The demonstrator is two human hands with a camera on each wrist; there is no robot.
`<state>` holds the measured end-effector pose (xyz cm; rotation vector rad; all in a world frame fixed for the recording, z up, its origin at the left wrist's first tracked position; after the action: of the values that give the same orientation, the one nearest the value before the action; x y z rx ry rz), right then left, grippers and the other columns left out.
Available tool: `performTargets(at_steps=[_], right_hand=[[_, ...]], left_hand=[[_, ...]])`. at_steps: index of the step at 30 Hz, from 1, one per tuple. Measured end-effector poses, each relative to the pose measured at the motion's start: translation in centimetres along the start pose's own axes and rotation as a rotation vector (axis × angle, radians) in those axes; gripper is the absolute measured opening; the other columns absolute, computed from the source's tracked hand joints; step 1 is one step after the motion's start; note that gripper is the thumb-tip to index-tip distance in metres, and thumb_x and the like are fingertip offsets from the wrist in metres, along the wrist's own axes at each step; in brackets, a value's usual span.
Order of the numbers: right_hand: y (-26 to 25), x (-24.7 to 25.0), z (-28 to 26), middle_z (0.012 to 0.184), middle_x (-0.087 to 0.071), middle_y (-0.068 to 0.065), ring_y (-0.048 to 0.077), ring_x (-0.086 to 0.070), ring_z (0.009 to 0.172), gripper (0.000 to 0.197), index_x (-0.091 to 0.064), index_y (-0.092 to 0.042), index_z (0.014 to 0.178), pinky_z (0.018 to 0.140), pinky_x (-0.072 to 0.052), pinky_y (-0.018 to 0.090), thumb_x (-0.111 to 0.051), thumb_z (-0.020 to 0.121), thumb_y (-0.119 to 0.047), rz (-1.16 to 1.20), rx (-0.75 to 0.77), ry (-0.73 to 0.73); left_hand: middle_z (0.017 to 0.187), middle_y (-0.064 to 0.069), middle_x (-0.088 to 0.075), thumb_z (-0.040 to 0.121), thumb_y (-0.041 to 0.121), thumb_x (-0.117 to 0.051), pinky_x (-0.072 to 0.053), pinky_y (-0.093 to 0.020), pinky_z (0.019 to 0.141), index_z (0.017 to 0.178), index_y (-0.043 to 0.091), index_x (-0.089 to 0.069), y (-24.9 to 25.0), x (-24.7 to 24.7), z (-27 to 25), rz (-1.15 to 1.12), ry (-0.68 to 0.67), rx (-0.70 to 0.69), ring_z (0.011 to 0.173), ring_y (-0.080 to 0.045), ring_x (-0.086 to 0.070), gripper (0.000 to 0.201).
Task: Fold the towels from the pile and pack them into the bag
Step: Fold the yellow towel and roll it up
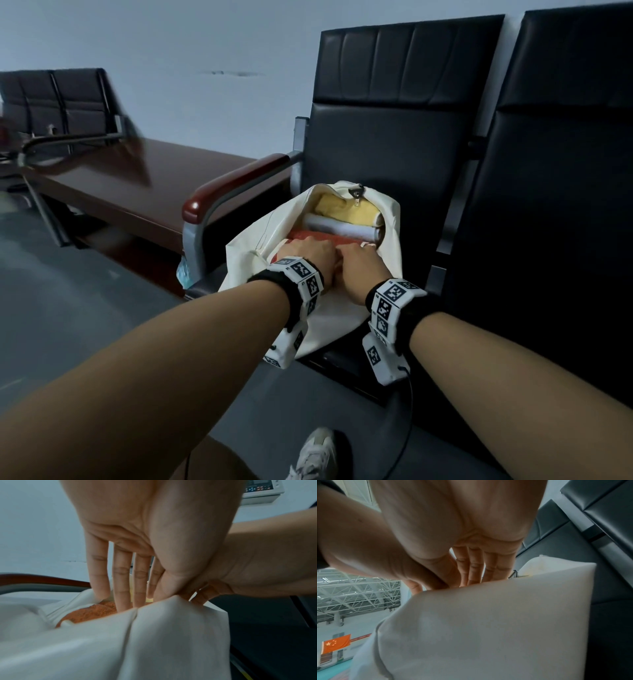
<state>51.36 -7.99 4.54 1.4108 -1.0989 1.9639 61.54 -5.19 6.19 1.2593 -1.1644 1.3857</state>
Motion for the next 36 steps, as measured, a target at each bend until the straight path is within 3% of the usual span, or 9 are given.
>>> performTargets(at_steps=[7,12,16,18,22,25,27,32,36], right_hand=[[0.3,0.2,-0.2,0.108,-0.072,0.012,0.034,-0.064,0.105,0.02,-0.069,-0.01,0.104,0.091,-0.052,0.042,-0.054,0.091,-0.012,-0.006,0.011,-0.013],[0.5,2.1,-2.0,0.107,-0.071,0.012,0.032,-0.065,0.102,0.023,-0.069,-0.011,0.107,0.088,-0.053,0.04,-0.054,0.09,-0.014,-0.036,0.032,0.021],[1.4,4.5,-4.5,0.109,-0.067,0.013,0.034,-0.064,0.1,0.024,-0.066,-0.016,0.112,0.075,-0.048,0.033,-0.052,0.091,-0.017,-0.034,-0.028,0.024],[2.2,5.8,-5.7,0.111,-0.065,0.014,0.036,-0.064,0.1,0.024,-0.065,-0.017,0.111,0.076,-0.049,0.034,-0.052,0.091,-0.02,-0.038,-0.068,0.037],[5.1,8.8,-9.0,0.112,-0.064,0.016,0.037,-0.065,0.099,0.026,-0.064,-0.017,0.114,0.075,-0.05,0.035,-0.054,0.091,-0.024,-0.102,-0.156,0.05],[8.0,11.5,-11.8,0.11,-0.065,0.015,0.037,-0.066,0.097,0.024,-0.066,-0.016,0.112,0.077,-0.055,0.039,-0.055,0.093,-0.024,-0.15,-0.223,0.071],[10.2,13.1,-13.8,0.111,-0.064,0.014,0.035,-0.065,0.096,0.022,-0.066,-0.017,0.111,0.08,-0.056,0.041,-0.057,0.092,-0.024,-0.166,-0.286,0.097],[16.0,16.8,-19.2,0.115,-0.062,0.013,0.034,-0.064,0.1,0.027,-0.064,-0.019,0.117,0.084,-0.057,0.043,-0.059,0.092,-0.025,-0.193,-0.446,0.143],[20.8,18.7,-24.2,0.117,-0.06,0.013,0.035,-0.063,0.102,0.028,-0.064,-0.019,0.119,0.084,-0.055,0.041,-0.058,0.093,-0.027,-0.215,-0.578,0.184]], left_hand=[[0.119,-0.006,-0.07,0.095,0.03,-0.057,-0.051,-0.037,0.084,0.113,0.022,-0.068,0.4,-0.3,0.0,0.001,-0.003,-0.006,0.11,-0.029,-0.066,0.023],[0.123,-0.002,-0.068,0.094,0.034,-0.054,-0.055,-0.044,0.092,0.123,0.029,-0.065,1.8,1.1,-1.3,-0.032,0.003,-0.015,0.111,-0.031,-0.066,0.032],[0.118,-0.005,-0.067,0.098,0.029,-0.054,-0.052,-0.037,0.081,0.118,0.024,-0.066,4.0,2.8,-2.5,0.005,0.013,-0.04,0.106,-0.029,-0.067,0.024],[0.118,-0.006,-0.065,0.099,0.03,-0.052,-0.047,-0.036,0.076,0.12,0.023,-0.064,5.5,3.6,-3.0,0.035,0.025,-0.059,0.107,-0.03,-0.065,0.025],[0.109,-0.007,-0.065,0.098,0.033,-0.053,-0.043,-0.036,0.069,0.125,0.023,-0.063,10.2,5.5,-3.4,0.057,0.046,-0.122,0.096,-0.029,-0.064,0.03],[0.106,-0.007,-0.065,0.096,0.03,-0.052,-0.045,-0.037,0.07,0.103,0.022,-0.064,14.6,6.5,-3.4,0.014,0.062,-0.204,0.084,-0.026,-0.061,0.016],[0.096,-0.005,-0.065,0.095,0.034,-0.053,-0.046,-0.036,0.069,0.096,0.022,-0.063,17.7,7.1,-3.7,-0.012,0.06,-0.251,0.078,-0.025,-0.058,0.016],[0.082,0.0,-0.057,0.095,0.042,-0.055,-0.047,-0.034,0.061,0.105,0.022,-0.067,26.0,8.0,-4.5,-0.038,0.041,-0.374,0.063,-0.019,-0.053,0.025],[0.084,-0.002,-0.057,0.095,0.042,-0.055,-0.049,-0.035,0.063,0.109,0.022,-0.067,32.9,8.1,-5.4,-0.041,0.036,-0.507,0.067,-0.021,-0.055,0.026]])
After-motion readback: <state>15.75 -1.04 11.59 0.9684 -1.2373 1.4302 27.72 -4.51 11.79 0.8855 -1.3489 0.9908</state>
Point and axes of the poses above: each hand's wrist, its own z-axis towards the middle knuckle, its own x-axis out of the back of the hand, y = z × x, the point moved 1 cm from there along z, towards the middle knuckle
